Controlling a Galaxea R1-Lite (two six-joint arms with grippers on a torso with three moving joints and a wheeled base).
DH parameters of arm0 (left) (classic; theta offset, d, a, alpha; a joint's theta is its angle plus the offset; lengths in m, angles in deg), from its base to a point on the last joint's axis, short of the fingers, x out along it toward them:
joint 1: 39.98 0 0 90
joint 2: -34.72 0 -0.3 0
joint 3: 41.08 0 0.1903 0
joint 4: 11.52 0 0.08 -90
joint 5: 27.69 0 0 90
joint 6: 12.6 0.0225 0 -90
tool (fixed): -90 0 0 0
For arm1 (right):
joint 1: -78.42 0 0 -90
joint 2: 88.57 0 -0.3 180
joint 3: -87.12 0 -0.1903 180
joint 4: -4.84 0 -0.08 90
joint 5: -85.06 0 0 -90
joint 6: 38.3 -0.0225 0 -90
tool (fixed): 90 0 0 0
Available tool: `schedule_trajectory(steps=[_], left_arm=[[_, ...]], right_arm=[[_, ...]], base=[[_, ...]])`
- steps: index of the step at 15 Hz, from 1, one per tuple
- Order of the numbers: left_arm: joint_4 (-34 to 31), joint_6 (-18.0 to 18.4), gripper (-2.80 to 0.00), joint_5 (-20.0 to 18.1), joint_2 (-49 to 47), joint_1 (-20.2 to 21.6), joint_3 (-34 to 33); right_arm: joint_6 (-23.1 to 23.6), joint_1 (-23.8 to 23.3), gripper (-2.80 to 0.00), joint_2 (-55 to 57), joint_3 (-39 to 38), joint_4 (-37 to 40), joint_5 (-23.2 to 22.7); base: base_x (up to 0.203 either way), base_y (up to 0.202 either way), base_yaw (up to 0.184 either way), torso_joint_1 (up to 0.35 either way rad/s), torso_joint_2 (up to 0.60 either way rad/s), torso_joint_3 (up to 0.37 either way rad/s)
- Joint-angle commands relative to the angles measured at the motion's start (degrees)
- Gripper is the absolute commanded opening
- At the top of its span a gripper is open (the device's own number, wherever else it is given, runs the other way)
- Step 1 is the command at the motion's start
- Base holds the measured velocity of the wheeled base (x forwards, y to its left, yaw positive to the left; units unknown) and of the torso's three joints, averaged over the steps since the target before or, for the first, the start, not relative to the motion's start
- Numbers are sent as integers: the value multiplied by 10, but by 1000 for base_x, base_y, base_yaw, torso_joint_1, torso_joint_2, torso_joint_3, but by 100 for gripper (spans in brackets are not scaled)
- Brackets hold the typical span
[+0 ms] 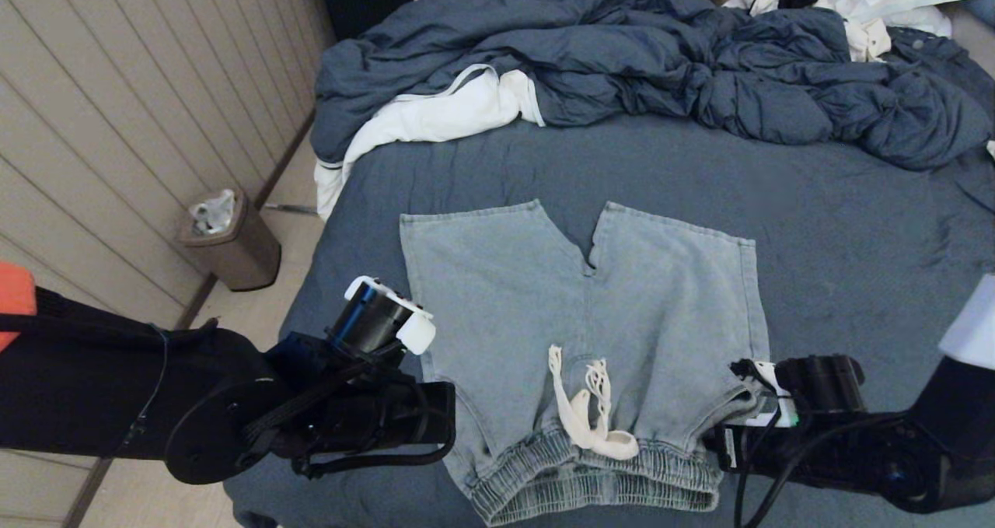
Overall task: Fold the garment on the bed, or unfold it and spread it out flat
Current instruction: Fold the blue shorts
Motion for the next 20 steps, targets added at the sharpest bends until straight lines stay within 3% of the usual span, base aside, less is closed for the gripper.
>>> schedule_trajectory(steps=[1,5,8,9,16,20], left_arm=[[2,-2,-280,23,8,0,-2],[-2,-3,-280,27,32,0,-10],[-9,-2,-280,29,50,0,-14],[-19,-3,-280,29,67,0,-17],[-19,-17,-280,28,105,10,-53],[-18,-17,-280,28,116,16,-65]], right_arm=[[0,12,-280,-37,-1,-8,0],[6,125,-280,-99,21,-7,1],[16,167,-280,-103,50,-8,1],[20,201,-280,-103,71,-1,1],[41,358,-280,-72,254,156,3],[64,425,-280,-40,284,192,2]], base=[[0,0,0,0,0,0],[0,0,0,0,0,0],[0,0,0,0,0,0],[0,0,0,0,0,0],[0,0,0,0,0,0],[0,0,0,0,0,0]])
